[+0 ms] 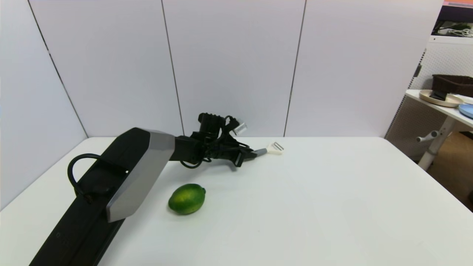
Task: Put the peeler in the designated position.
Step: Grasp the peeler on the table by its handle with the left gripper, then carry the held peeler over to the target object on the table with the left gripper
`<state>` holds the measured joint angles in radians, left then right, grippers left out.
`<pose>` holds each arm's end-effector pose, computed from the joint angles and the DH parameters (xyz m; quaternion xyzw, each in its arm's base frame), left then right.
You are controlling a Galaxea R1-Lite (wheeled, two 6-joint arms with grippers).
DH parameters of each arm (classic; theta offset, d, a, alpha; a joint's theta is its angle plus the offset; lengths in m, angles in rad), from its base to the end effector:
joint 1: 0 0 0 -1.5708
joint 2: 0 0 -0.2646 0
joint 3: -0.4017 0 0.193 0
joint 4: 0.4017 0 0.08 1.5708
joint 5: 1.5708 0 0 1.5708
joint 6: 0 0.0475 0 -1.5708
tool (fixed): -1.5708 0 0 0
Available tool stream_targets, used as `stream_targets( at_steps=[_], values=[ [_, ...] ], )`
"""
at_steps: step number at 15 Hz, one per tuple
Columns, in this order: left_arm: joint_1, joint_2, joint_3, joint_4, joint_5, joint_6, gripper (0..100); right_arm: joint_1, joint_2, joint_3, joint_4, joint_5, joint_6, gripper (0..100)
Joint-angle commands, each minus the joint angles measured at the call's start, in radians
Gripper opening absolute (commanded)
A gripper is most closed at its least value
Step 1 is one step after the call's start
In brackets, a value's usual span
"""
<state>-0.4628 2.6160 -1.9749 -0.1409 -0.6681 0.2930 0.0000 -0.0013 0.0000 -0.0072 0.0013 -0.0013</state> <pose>0.4515 -0.2582 0.0307 0.0943 0.1678 -0.5495 0.8130 0.0404 0.0001 0.0764 -0.0007 -0.0043 0.0006 1.0000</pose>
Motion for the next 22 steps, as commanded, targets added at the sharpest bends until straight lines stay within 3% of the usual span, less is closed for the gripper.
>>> stream_targets(
  at_steps=[1,6,8,10,15,17,19,22],
  values=[
    [0.000,-0.102,0.008,0.115,-0.004,0.057,0,0.000,0.000,0.000,-0.002,0.000,0.001,100],
    [0.044,-0.412,0.087,0.563,0.001,0.272,0,0.000,0.000,0.000,0.000,0.000,0.001,100],
    [0.078,-0.577,0.226,0.642,0.042,0.298,0,0.000,0.000,0.000,0.000,0.000,0.001,100],
    [0.127,-0.761,0.427,0.642,0.110,0.293,0,0.000,0.000,0.000,-0.002,0.000,0.000,100],
    [0.345,-0.999,0.697,0.632,0.127,0.285,0,0.000,0.000,0.000,0.000,0.000,0.000,100],
    [0.441,-1.033,0.778,0.569,0.125,0.281,0,0.000,0.000,0.000,0.000,0.000,0.001,100],
    [0.523,-1.057,0.903,0.420,0.122,0.235,0,0.000,0.000,0.000,0.000,0.000,0.001,100],
    [0.536,-1.090,1.150,0.099,0.128,0.002,0,0.000,0.000,0.000,0.000,0.000,0.001,100]
  ],
)
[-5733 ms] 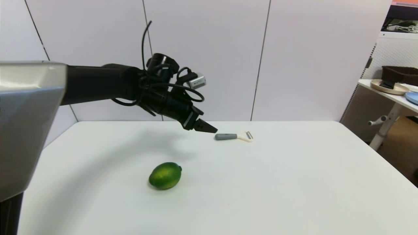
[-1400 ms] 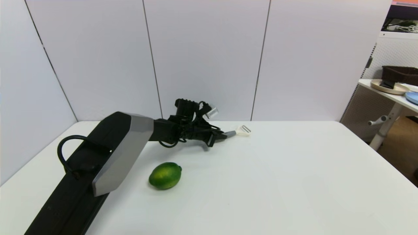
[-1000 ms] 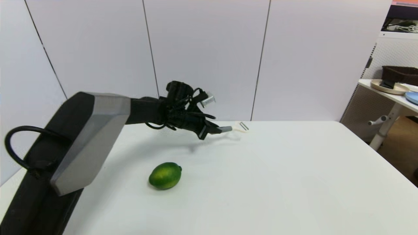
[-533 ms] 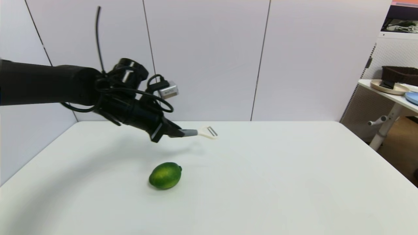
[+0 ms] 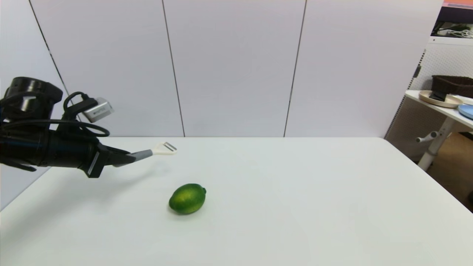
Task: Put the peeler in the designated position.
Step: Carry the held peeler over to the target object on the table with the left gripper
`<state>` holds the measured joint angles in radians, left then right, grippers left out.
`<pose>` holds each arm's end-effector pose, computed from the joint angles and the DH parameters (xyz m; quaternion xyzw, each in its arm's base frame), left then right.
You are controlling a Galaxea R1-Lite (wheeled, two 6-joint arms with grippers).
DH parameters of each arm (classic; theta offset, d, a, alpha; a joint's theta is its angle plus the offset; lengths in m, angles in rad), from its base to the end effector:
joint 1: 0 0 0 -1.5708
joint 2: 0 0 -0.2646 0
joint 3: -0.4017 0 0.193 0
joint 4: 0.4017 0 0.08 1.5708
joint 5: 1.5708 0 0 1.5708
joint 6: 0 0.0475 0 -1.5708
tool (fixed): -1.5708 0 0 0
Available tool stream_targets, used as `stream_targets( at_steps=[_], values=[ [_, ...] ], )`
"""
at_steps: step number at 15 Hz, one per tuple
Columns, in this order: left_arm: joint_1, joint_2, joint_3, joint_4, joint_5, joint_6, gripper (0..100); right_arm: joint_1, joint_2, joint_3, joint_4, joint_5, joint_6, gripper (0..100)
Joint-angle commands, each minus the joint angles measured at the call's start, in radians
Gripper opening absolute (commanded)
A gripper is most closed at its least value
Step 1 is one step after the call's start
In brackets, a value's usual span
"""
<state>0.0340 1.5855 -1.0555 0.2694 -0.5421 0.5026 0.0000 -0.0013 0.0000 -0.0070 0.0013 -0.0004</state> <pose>0.2801 -0.0150 0.1534 0.1146 0.3038 -0.3170 0.8911 0.0404 0.0001 0.0764 -0.0002 -0.0042 0.0006 1.0000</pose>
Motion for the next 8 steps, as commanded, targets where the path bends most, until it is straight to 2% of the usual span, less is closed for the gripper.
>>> stream_targets(
  at_steps=[1,6,8],
  values=[
    [0.040,-0.061,0.296,-0.398,0.014,-0.266,0,0.000,0.000,0.000,-0.001,0.000,0.000,100],
    [0.038,-0.045,0.548,-0.756,0.206,-0.470,0,0.000,0.000,0.000,-0.001,0.000,0.000,100],
    [0.038,-0.025,0.591,-0.828,0.245,-0.484,0,0.000,0.000,0.000,-0.001,0.000,0.000,100]
  ],
)
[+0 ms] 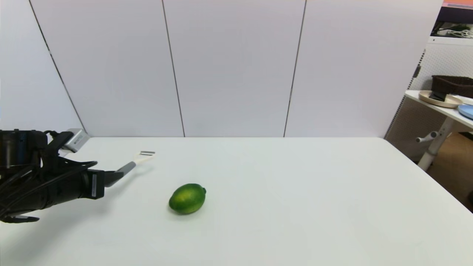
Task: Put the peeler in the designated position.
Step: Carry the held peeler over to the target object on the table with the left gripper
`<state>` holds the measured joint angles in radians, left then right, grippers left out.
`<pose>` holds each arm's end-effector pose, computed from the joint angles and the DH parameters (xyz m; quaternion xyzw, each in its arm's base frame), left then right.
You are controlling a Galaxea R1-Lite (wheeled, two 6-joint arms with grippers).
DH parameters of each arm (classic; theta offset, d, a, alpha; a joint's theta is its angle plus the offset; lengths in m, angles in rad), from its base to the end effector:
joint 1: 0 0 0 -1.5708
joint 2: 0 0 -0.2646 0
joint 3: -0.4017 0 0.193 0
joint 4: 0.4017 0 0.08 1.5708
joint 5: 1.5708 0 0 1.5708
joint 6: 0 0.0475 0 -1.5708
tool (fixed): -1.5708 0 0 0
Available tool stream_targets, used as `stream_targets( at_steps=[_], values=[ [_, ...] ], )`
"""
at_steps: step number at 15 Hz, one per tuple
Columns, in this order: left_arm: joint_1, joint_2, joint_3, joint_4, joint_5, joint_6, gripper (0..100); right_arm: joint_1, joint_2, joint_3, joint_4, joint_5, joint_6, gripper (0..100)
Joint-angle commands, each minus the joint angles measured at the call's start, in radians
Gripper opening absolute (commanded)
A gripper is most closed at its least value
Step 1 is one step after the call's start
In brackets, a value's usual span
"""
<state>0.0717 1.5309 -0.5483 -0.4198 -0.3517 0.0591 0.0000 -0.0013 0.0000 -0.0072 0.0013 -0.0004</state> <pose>0.2567 0.0020 0.0920 -0.0302 0.2674 -0.1420 0.9526 0.0404 0.0001 0.0764 -0.0002 -0.0043 0.0006 1.0000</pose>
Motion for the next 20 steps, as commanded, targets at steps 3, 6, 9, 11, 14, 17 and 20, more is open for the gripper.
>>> stream_targets(
  at_steps=[3,6,9,11,14,17,20],
  values=[
    [0.000,0.032,0.157,-0.237,0.063,-0.068,0,0.000,0.000,0.000,0.000,0.000,0.000,100],
    [0.000,-0.003,0.258,-0.271,0.065,-0.067,0,0.000,0.000,0.000,0.000,0.000,0.000,100],
    [0.000,-0.031,0.304,-0.272,0.065,-0.059,0,0.000,0.000,0.000,0.000,0.000,-0.001,100],
    [0.000,-0.041,0.311,-0.267,0.063,-0.059,0,0.000,0.000,0.000,0.000,0.000,0.000,100],
    [0.002,-0.043,0.314,-0.267,0.065,-0.058,0,0.000,0.000,0.000,0.000,0.000,0.000,100],
    [0.000,-0.055,0.363,-0.274,0.071,-0.058,0,0.000,0.000,0.000,0.000,0.000,0.000,100],
    [0.000,-0.058,0.369,-0.274,0.077,-0.058,0,0.000,0.000,0.000,0.000,0.000,0.000,100]
  ],
)
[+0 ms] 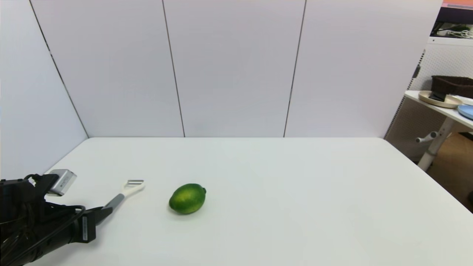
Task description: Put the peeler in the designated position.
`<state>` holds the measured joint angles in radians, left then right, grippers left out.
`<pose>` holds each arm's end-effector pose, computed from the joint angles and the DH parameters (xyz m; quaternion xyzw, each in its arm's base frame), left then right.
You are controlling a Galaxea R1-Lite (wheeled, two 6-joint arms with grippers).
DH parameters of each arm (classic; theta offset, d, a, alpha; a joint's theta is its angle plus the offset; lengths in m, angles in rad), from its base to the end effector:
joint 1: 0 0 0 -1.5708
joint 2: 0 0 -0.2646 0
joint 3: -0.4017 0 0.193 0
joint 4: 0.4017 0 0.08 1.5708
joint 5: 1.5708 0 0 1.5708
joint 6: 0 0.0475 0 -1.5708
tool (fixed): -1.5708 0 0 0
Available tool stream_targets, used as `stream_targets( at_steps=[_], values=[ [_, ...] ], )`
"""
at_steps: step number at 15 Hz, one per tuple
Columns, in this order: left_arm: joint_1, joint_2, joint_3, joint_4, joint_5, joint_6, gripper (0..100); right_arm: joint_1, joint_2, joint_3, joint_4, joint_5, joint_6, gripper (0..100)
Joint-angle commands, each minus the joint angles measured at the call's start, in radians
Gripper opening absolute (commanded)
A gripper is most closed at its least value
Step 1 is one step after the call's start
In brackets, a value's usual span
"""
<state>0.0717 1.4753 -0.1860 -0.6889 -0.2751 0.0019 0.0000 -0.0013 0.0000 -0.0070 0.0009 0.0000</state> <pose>0.2007 0.0015 0.0427 -0.0501 0.2912 -0.0973 0.9504 0.0404 0.0000 0.0764 0.0000 -0.0041 0.0005 1.0000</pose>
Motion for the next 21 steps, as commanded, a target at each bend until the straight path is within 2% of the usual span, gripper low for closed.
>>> stream_targets(
  at_steps=[1,8,9,15,19,21],
  values=[
    [-0.001,-0.007,0.008,-0.004,-0.001,0.000,0,0.000,0.000,0.000,-0.001,0.001,0.000,100],
    [-0.001,-0.006,-0.001,-0.011,-0.001,0.007,0,0.000,0.000,0.000,-0.001,0.001,0.000,100],
    [-0.001,-0.004,-0.001,-0.014,-0.001,0.007,100,0.000,0.000,0.000,-0.001,0.001,-0.002,100],
    [-0.001,-0.006,-0.023,-0.015,-0.001,0.009,100,0.000,0.000,0.000,-0.001,0.001,0.000,100],
    [-0.001,-0.052,-0.270,0.019,-0.007,0.046,100,0.000,0.000,0.000,-0.001,0.001,-0.002,100],
    [0.000,-0.104,-0.414,0.134,-0.007,0.072,100,0.000,0.000,0.000,-0.001,0.001,0.000,100]
  ],
)
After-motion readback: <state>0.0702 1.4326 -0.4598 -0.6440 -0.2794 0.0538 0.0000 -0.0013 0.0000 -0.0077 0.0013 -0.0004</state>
